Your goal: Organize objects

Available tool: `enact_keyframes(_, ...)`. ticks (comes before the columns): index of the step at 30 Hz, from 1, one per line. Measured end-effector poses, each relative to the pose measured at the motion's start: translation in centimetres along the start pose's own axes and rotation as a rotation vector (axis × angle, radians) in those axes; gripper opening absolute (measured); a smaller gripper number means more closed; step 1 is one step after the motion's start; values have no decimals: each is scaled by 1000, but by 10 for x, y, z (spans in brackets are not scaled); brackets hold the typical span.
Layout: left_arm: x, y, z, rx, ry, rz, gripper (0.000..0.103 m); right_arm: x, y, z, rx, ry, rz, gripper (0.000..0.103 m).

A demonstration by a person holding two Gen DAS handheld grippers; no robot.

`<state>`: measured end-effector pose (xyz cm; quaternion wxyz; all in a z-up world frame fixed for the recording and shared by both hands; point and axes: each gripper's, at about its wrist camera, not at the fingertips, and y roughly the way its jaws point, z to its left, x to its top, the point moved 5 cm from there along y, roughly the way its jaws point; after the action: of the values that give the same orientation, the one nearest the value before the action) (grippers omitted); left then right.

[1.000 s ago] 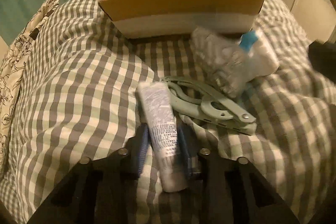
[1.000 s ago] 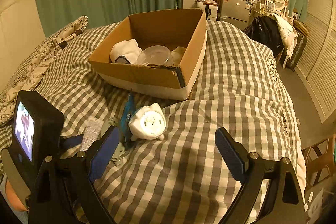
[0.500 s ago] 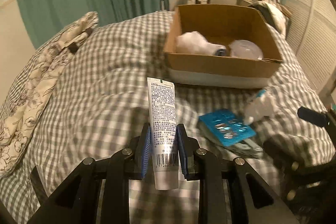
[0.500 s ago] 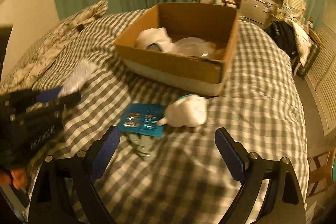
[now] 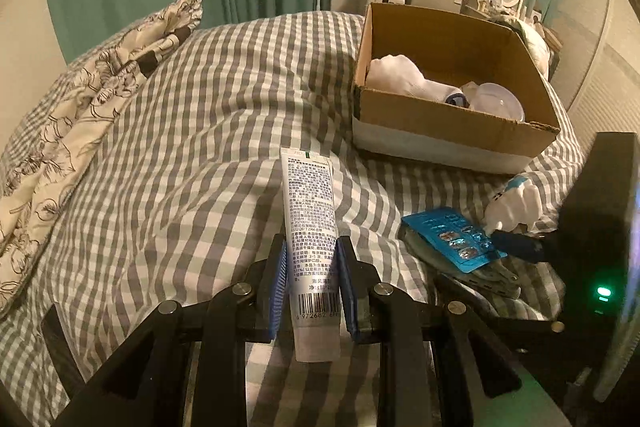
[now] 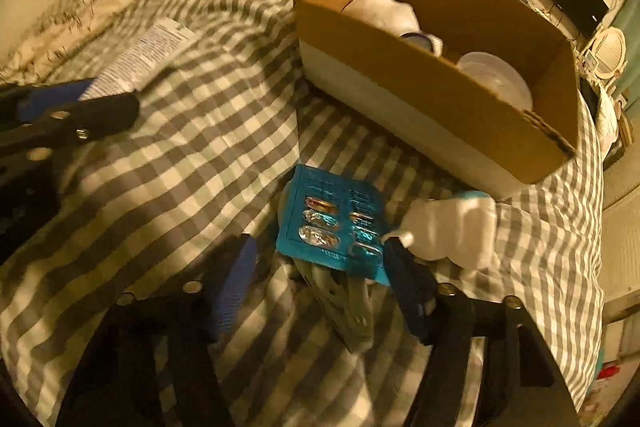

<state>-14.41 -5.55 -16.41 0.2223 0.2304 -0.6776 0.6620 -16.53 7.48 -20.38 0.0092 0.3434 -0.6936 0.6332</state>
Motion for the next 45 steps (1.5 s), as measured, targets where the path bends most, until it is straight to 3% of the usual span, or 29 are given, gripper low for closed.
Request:
enact_keyframes(5, -3, 2, -3, -16, 10, 7, 24, 5, 10, -2, -40, -1, 26, 42)
enact_keyframes(7, -4, 3, -3, -23, 2, 11, 24, 8, 7, -3, -41, 3, 11, 25)
enact_keyframes(9, -5, 2, -2, -27, -5, 13, 24, 9, 2, -5, -62, 5, -8, 22)
enact_keyframes(15, -7, -7, -9, -8, 11, -2, 24, 7, -32, -16, 3, 61, -113, 6)
enact_keyframes(28, 12, -48, -31, -15, 36, -70, 24, 8, -117, -36, 62, 129, -293, 6)
enact_keyframes(37, 79, -68, -60, -68, 99, -161, 24, 43, -168, -71, 12, 146, -422, 6)
enact_keyframes(45, 140, -49, -80, -85, 127, -197, 24, 91, -182, -115, -16, 168, -505, 6)
